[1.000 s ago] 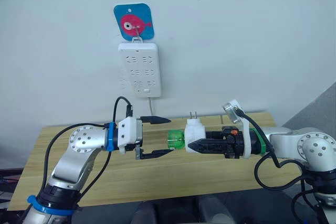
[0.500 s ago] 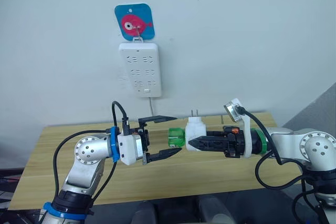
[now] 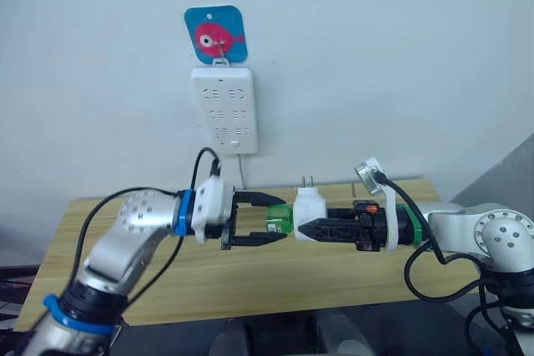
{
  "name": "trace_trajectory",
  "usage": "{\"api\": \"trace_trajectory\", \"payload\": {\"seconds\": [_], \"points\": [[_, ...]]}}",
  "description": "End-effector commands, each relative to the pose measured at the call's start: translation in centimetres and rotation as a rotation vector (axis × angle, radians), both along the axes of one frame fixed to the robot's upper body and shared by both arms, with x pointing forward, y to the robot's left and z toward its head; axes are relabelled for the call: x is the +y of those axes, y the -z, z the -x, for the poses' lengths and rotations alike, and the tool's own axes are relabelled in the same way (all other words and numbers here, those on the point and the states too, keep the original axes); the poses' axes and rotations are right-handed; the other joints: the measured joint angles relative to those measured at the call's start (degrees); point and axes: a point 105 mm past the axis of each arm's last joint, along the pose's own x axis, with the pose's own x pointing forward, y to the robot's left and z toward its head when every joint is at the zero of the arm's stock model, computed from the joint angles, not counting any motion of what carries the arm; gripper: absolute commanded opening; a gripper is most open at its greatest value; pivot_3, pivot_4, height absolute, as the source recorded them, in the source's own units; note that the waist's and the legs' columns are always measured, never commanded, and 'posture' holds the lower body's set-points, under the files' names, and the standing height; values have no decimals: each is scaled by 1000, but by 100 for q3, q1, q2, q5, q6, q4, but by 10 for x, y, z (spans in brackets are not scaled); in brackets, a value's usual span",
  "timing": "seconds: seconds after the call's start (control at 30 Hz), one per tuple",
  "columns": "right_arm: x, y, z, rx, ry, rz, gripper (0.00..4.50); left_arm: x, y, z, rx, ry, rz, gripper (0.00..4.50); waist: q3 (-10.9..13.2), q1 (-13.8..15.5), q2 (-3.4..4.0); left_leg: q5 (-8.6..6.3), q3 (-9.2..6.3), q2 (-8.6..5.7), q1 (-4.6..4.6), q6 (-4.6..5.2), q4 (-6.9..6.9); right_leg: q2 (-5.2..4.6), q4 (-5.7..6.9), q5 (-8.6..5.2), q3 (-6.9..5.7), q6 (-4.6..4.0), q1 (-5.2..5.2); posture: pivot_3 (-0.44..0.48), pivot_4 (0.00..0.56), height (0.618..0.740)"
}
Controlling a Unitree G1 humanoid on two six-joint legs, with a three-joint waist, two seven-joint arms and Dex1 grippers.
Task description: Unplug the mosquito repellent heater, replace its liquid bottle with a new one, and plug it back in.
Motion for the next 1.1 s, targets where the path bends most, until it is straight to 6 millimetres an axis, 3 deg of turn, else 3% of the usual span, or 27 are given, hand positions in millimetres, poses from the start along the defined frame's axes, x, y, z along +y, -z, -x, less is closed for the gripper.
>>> {"api": "trace_trajectory", "payload": {"seconds": [0.03, 0.37, 0.4, 0.5, 0.77, 1.1], "points": [[3, -12, 10, -66, -73, -21, 3027, 14, -5, -8, 296, -63, -56, 2283, 0, -12, 1, 0, 0, 0, 3, 0, 0, 2, 0, 0, 1, 0, 0, -148, 117, 740], [2, -15, 11, -69, -82, -39, 3027, 12, -16, -11, 305, -71, -2, 2283, 2, -23, 2, 0, 0, 2, 3, 1, -3, 6, -3, -4, 6, -7, -5, -151, 117, 740], [2, -15, 11, -68, -82, -40, 3027, 12, -16, -10, 293, -61, -6, 3003, 2, -19, 2, 0, 1, 2, 3, 1, -3, 6, -2, -4, 7, -7, -4, -147, 118, 740], [1, -16, 10, -50, -74, -56, 3027, 7, -26, -5, 107, -34, 41, 3868, 2, -9, 2, 0, 5, 2, 5, 0, -1, 4, -1, -3, 12, -7, -4, -148, 118, 740], [-3, -17, 8, 2, -43, -83, 3027, 13, -23, 5, -184, -8, -36, 3918, 2, 12, 2, 0, 9, 2, 3, 0, -3, 3, -7, -3, 15, -7, -3, -142, 117, 740], [-7, -17, 1, 27, -4, -87, 3027, 14, -21, 14, -555, 5, 44, 3918, 2, 12, 2, 0, 18, 4, 3, 0, -3, 2, -7, -3, 19, -7, -3, -138, 115, 740]]}}
